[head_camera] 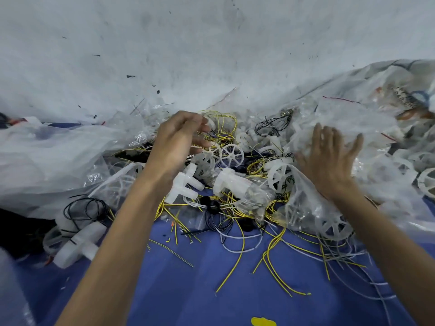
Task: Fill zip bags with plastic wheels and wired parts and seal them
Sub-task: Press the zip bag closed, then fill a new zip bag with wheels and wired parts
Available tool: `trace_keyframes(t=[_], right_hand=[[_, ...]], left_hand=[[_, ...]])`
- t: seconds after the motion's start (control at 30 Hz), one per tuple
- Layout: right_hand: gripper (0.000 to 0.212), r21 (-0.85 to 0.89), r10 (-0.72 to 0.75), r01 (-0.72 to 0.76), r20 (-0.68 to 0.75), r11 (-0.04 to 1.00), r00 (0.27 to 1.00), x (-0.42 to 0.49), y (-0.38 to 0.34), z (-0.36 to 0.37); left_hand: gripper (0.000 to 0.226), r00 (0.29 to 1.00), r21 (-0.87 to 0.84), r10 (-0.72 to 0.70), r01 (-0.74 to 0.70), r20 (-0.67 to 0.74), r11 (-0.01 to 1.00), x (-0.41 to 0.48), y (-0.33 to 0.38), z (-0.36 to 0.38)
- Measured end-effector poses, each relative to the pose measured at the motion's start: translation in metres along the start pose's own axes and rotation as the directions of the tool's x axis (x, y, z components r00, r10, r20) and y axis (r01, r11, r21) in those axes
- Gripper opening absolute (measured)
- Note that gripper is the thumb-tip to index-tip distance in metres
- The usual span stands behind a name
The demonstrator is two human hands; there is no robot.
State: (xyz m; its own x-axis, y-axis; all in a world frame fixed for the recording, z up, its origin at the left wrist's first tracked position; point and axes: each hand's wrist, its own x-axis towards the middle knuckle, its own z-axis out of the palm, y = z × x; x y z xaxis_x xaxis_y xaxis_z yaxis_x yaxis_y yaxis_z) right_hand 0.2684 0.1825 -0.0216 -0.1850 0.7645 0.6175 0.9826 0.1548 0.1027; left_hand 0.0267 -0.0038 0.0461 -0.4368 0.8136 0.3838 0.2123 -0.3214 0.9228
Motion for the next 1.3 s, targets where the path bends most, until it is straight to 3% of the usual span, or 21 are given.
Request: trace_keyframes(t=[0.13,0.33,0.43,0.53,0.7,0.77,0.87,1.0,1.07,1.13,1.2,1.3], right_hand=[[0.073,0.003,-0.015,0.015,0.064,1.0,0.998,0.021,0.022,0.009],[0.074,-0.075,0.052,-0.029,0.326,0.997,0.944,0.048,0.013,0.004],[0.072,-0.208,0.131,-0.069,0.302,0.976,0.944,0.044,-0.004,0.001],[0.066,-0.283,0.103,-0.009,0.319,0.959,0.942,0.042,-0.008,0.011],[0.061,-0.361,0.028,0.113,0.363,0.926,0.931,0.037,-0.015,0.009],[0.058,-0.375,0.041,0.122,0.399,0.919,0.916,0.032,-0.016,0.006],[0.069,-0.342,0.054,0.113,0.443,0.933,0.895,0.036,-0.018,0.002],[0.063,-0.098,0.026,0.029,0.525,0.995,0.851,0.046,-0.036,-0.018],[0.05,0.05,-0.057,0.037,0.514,0.998,0.856,0.046,-0.044,-0.033],[0.032,0.182,-0.172,0.099,0.446,0.978,0.878,0.04,-0.052,-0.049],[0.037,0.325,-0.259,0.127,0.404,0.937,0.877,0.032,-0.063,-0.071],[0.039,0.469,-0.315,0.126,0.35,0.874,0.882,0.02,-0.076,-0.099]], left_hand=[[0.021,0.996,0.04,-0.067,0.065,0.058,0.997,0.0,-0.01,-0.002],[0.026,0.926,0.276,-0.279,0.207,0.255,0.939,0.003,-0.025,0.001],[0.027,0.878,0.338,-0.334,0.215,0.344,0.916,0.004,-0.034,0.009],[0.026,0.82,0.419,-0.404,0.226,0.406,0.88,0.003,-0.047,0.013],[0.025,0.806,0.491,-0.453,0.239,0.381,0.838,0.004,-0.062,0.014],[0.027,0.822,0.488,-0.455,0.259,0.342,0.834,0.007,-0.066,0.012],[0.025,0.9,0.521,-0.403,0.267,0.165,0.811,0.014,-0.068,-0.003],[0.015,0.972,0.62,-0.172,0.233,-0.159,0.749,0.035,-0.071,-0.038],[0.009,0.954,0.694,-0.015,0.229,-0.3,0.682,0.05,-0.072,-0.057],[0.018,0.898,0.725,0.09,0.284,-0.43,0.627,0.067,-0.073,-0.08],[0.022,0.872,0.743,0.105,0.338,-0.479,0.578,0.083,-0.074,-0.104],[0.031,0.91,0.87,-0.024,0.402,-0.413,0.287,0.095,-0.083,-0.136]])
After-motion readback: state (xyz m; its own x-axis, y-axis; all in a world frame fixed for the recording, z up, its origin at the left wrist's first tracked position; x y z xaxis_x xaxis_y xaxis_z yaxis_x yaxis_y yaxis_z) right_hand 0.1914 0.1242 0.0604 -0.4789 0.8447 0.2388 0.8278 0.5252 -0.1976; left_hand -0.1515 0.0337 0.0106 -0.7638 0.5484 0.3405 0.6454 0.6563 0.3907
